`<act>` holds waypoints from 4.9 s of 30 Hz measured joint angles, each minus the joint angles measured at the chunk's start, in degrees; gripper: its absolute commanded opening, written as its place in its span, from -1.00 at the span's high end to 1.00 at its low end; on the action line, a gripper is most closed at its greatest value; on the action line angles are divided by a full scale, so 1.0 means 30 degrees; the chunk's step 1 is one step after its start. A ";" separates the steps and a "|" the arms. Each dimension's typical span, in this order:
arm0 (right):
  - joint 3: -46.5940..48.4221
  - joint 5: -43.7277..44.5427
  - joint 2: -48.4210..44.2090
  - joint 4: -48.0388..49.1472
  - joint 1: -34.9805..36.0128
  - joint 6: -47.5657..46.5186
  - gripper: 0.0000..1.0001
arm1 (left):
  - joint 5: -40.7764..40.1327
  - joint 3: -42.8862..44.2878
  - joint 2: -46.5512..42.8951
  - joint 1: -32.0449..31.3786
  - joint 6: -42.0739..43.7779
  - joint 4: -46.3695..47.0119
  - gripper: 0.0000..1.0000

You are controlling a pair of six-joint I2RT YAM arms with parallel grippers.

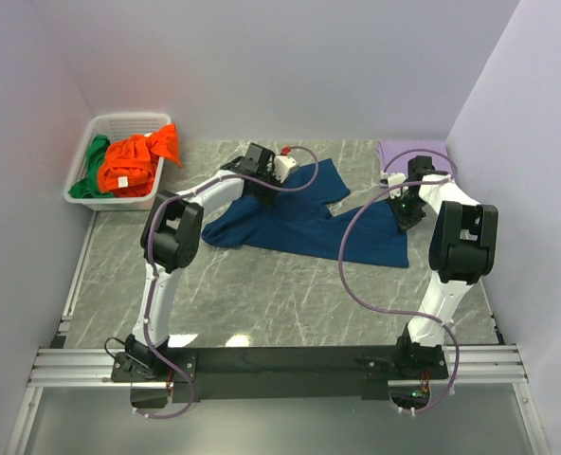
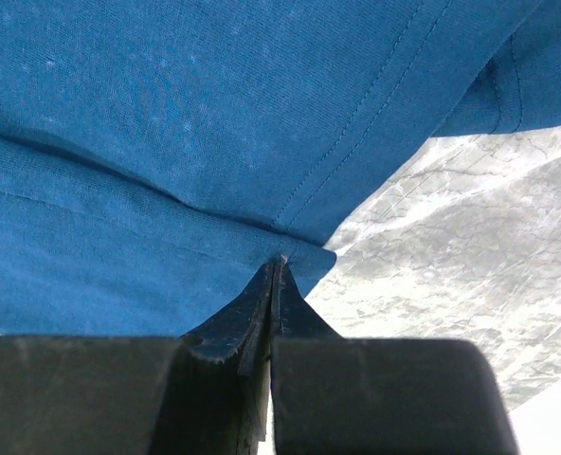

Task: Fold and stack the t-shirts
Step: Flatten the tshirt out

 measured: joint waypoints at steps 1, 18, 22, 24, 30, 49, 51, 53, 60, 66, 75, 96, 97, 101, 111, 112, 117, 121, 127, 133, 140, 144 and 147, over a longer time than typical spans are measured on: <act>0.0007 0.0000 0.0000 -0.0022 -0.0007 0.0007 1.00 | 0.0007 -0.0080 -0.0080 0.0058 -0.0022 0.0131 0.99; 0.0291 -0.0831 -0.1698 -0.1319 -0.0525 -0.0372 1.00 | 0.3803 -0.2565 -0.7606 0.2798 0.0663 -0.1785 0.99; 0.0510 -0.0852 -0.1661 -0.1413 -0.0546 -0.0226 0.25 | 0.4357 -0.3402 -0.8604 0.2776 0.1151 -0.2222 0.99; 0.0954 -0.0882 -0.1246 -0.1581 -0.0583 0.0000 0.14 | 0.4510 -0.3665 -0.8633 0.2747 0.1290 -0.2463 0.99; 0.2659 -0.1129 0.1100 -0.1872 -0.1195 0.0576 0.12 | 0.4517 -0.3956 -0.8633 0.2732 0.1603 -0.2922 0.99; 0.4284 -0.4524 0.3373 -0.4860 -0.2856 0.1566 1.00 | 0.4758 -0.3956 -0.8553 0.3818 0.1727 -0.2936 0.99; 0.4415 -0.4656 0.3300 -0.5173 -0.3002 0.1566 1.00 | 0.4918 -0.3956 -0.8546 0.4284 0.1545 -0.2951 0.99; 0.4430 -0.4670 0.2973 -0.5406 -0.3155 0.1559 1.00 | 0.5034 -0.3934 -0.8553 0.4765 0.1464 -0.2965 0.99; 0.4430 -0.4605 -0.0313 -0.6003 -0.3446 0.1486 1.00 | 0.5173 -0.4291 -1.0149 0.6360 0.1042 -0.2907 0.99; 0.5377 -0.5289 -0.3519 -0.6878 -0.3614 0.1450 1.00 | 0.5807 -0.5785 -1.4826 0.7825 0.0328 -0.2696 0.99; 0.9938 -0.7650 -0.8990 -0.6404 -0.5967 0.3184 1.00 | 0.6419 -0.5778 -2.2418 1.0579 -0.2608 -0.0277 0.99; 1.0426 -0.5413 -0.9916 0.2033 -0.1137 0.7176 1.00 | 0.5617 -0.2222 -1.8884 1.0579 -0.5916 0.3927 0.99; 1.0848 -0.5107 -0.8597 0.1938 -0.0765 0.7198 1.00 | 0.5537 -0.1574 -1.7114 1.0557 -0.5916 0.4109 0.99; 1.4171 -0.3628 -0.2426 0.1610 0.0138 0.7970 1.00 | 0.5122 0.0867 -1.1533 1.0469 -0.5814 0.5253 0.99; 1.8265 -0.0998 -0.2033 0.6484 0.0211 1.0178 1.00 | 0.2346 0.9296 -0.5872 1.0462 -0.6776 1.0841 0.99; 1.7937 -0.0984 -0.2841 0.7286 0.0211 1.0185 1.00 | 0.2266 0.9522 -0.6164 1.0477 -0.6776 1.1562 0.99; 1.8374 -0.1180 -0.4685 1.0375 0.0211 0.9989 1.00 | 0.2594 0.7606 -0.9020 1.0958 -0.6492 1.4469 0.99; 1.6378 -0.2273 -0.4736 1.1329 0.0204 0.9442 1.00 | 0.3723 0.1982 -1.1846 1.1285 -0.5654 1.5985 0.99; 1.0112 -0.3949 -0.2929 1.0098 0.0379 0.7927 1.00 | 0.5158 -0.7883 -1.2655 1.1293 -0.3687 1.5591 0.99; 0.3257 -0.4175 -0.1501 0.7446 0.0495 0.6295 1.00 | 0.5727 -1.4127 -1.2225 1.1300 -0.1326 1.2655 0.99; 0.3366 -0.4226 -0.2018 0.6703 0.0503 0.4998 1.00 | 0.6601 -1.3821 -1.2990 1.1599 0.0605 1.0346 0.99; 0.4350 -0.4240 -0.2856 0.5901 0.0495 0.4379 1.00 | 0.7555 -1.1876 -1.4207 1.2145 0.2142 0.7461 0.99; 0.4568 -0.4452 -0.4320 0.4932 0.0488 0.3577 1.00 | 0.8291 -1.1271 -1.5977 1.2458 0.4014 0.5391 0.99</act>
